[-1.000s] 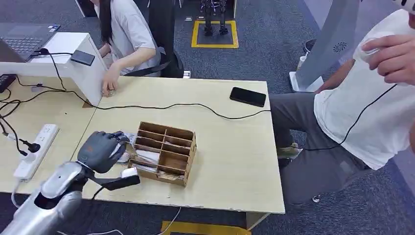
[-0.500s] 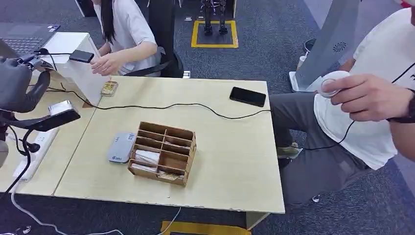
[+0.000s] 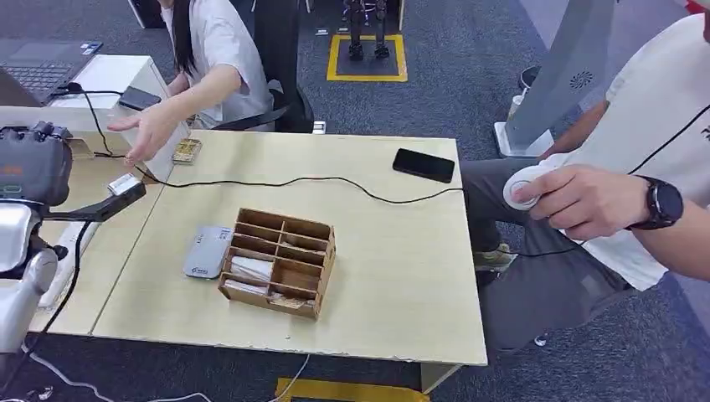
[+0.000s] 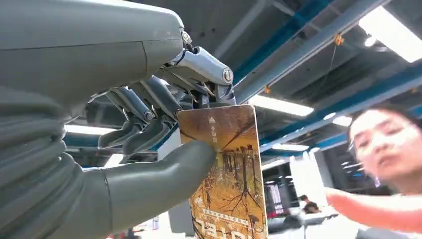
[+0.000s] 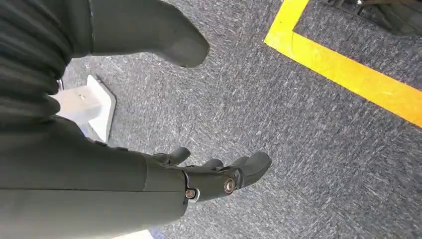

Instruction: Pass the card to the sensor for recognition and then transmit it.

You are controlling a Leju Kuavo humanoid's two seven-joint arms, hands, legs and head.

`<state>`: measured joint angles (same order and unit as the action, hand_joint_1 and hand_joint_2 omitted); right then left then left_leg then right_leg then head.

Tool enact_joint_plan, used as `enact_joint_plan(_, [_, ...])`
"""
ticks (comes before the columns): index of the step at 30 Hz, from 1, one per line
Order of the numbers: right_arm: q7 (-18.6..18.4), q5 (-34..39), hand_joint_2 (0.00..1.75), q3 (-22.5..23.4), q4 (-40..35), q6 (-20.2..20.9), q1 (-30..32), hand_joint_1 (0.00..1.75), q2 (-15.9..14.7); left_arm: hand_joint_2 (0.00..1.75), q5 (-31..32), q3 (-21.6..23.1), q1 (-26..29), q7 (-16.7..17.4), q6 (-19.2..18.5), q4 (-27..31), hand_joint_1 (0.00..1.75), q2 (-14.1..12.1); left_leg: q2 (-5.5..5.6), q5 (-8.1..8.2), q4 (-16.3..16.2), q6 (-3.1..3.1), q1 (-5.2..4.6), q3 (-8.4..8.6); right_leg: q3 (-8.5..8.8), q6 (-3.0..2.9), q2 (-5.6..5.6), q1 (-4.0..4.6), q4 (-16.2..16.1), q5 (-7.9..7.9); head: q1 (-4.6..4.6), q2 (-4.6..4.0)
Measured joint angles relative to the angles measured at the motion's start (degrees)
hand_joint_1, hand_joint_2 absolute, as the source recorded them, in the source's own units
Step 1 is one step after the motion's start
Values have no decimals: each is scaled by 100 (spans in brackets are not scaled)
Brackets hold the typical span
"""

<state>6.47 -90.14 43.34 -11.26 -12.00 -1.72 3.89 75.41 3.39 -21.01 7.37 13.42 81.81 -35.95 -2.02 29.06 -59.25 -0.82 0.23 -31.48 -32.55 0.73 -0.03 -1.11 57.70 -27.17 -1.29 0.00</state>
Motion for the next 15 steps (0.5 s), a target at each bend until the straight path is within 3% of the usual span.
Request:
enact_joint_plan(12, [-18, 13, 175, 0, 4, 18, -1, 0, 15, 175, 102, 0, -2, -5, 52, -400, 175, 192, -1, 0, 0, 0, 0, -1, -1, 0, 1, 0, -1, 0, 2, 0])
enact_joint_plan(13, [-20, 13, 175, 0, 7, 15, -1, 0, 15, 175, 67, 0, -3, -40, 46, -406, 136, 192, -1, 0, 0, 0, 0, -1, -2, 0, 1, 0, -1, 0, 2, 0])
enact_joint_plan(14, [-20, 13, 175, 0, 7, 15, -1, 0, 15, 175, 48, 0, -3, -57, 39, -413, 0, 192, -1, 0, 0, 0, 0, -1, -2, 0, 1, 0, -1, 0, 2, 0])
enact_joint_plan(15, [-20, 13, 175, 0, 7, 15, -1, 0, 15, 175, 9, 0, -3, -94, 37, -417, 0, 192, -1, 0, 0, 0, 0, -2, -2, 0, 1, 1, -1, 0, 2, 0])
